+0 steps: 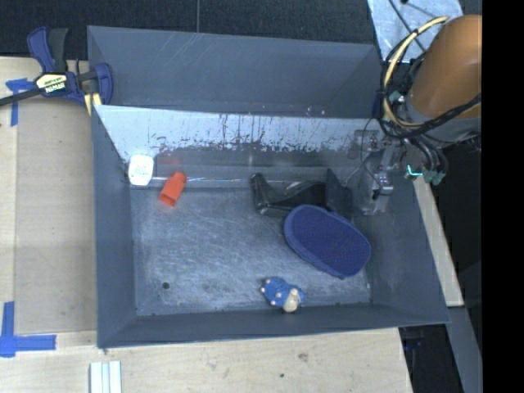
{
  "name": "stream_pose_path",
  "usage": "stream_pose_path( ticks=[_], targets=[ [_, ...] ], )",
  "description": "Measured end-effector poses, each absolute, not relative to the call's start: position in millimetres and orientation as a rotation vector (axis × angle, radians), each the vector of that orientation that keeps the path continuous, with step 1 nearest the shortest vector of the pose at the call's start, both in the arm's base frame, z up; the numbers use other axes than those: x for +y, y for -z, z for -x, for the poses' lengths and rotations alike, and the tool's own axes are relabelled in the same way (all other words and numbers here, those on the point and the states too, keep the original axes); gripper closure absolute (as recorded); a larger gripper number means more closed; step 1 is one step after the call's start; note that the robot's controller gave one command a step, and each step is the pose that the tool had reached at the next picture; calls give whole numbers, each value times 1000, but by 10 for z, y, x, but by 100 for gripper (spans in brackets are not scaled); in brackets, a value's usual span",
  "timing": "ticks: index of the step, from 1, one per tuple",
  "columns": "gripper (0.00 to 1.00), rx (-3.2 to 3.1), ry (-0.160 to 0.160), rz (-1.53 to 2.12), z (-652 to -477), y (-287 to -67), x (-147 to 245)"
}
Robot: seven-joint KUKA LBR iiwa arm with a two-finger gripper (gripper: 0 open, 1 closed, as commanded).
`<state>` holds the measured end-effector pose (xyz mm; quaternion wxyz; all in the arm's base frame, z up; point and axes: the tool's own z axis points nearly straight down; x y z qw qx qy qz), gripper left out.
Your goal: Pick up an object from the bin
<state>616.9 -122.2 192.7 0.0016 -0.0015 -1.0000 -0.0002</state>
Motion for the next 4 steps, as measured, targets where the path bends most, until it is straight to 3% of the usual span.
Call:
stream_pose_path(
  ticks=[1,2,3,4],
  targets=[
    [0,-3119,-3,319,-6138,-686,-485],
    [0,-3118,3,-408,-5826,-1013,184],
    [0,-2928,1,-1136,-5090,-999,315],
    [0,-2884,-9,-1275,-4915,-716,-19]
  ],
)
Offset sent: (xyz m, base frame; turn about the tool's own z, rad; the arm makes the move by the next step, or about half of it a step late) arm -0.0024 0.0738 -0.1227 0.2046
